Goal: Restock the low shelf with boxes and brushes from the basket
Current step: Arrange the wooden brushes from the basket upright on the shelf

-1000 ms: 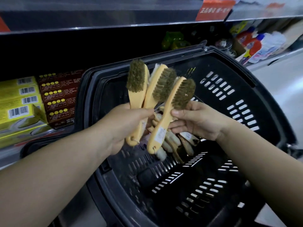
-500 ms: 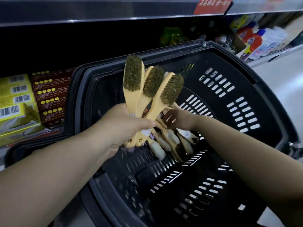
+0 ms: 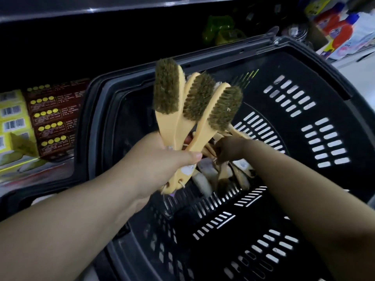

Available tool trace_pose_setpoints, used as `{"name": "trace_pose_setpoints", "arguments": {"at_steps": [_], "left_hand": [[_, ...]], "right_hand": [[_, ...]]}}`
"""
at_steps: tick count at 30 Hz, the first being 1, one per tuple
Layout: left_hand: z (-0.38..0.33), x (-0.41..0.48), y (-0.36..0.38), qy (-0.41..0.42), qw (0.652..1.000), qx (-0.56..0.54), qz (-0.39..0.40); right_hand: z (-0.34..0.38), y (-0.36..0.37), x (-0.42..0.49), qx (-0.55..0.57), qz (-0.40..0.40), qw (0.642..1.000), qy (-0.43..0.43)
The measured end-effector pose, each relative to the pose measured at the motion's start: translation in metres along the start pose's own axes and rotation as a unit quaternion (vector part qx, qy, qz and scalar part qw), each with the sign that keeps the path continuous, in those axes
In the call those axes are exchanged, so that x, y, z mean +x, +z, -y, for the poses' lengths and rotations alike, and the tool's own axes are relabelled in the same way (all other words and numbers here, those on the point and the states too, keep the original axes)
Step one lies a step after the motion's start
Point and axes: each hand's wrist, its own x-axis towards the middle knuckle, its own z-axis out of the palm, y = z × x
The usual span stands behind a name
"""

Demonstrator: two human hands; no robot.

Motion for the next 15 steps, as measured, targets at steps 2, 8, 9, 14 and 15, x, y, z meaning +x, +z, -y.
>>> {"name": "trace_pose_setpoints", "arguments": {"at_steps": [2, 8, 9, 14, 15], "left_hand": [[-0.001, 0.002, 0.004, -0.01, 1.0, -0.011, -0.004], [-0.004, 0.007, 0.015, -0.042, 0.996, -0.079, -0.025], [-0.004, 0.007, 0.018, -0.049, 0.994, -0.095, -0.033], [-0.012, 0.001, 0.034, -0.054, 0.985, -0.157, -0.042], [-0.013, 0.0, 0.035, -0.051, 0.984, -0.163, -0.047]], "right_hand": [[-0.009, -0.024, -0.014, 0.034, -0.04, 0.998, -0.035], [-0.025, -0.051, -0.091, 0.268, -0.162, 0.948, -0.059], [-0.024, -0.048, -0.108, 0.357, -0.141, 0.922, -0.058], [-0.011, -0.018, -0.159, 0.697, 0.035, 0.715, -0.05], [-0.008, -0.01, -0.164, 0.725, 0.05, 0.684, -0.061]]}}
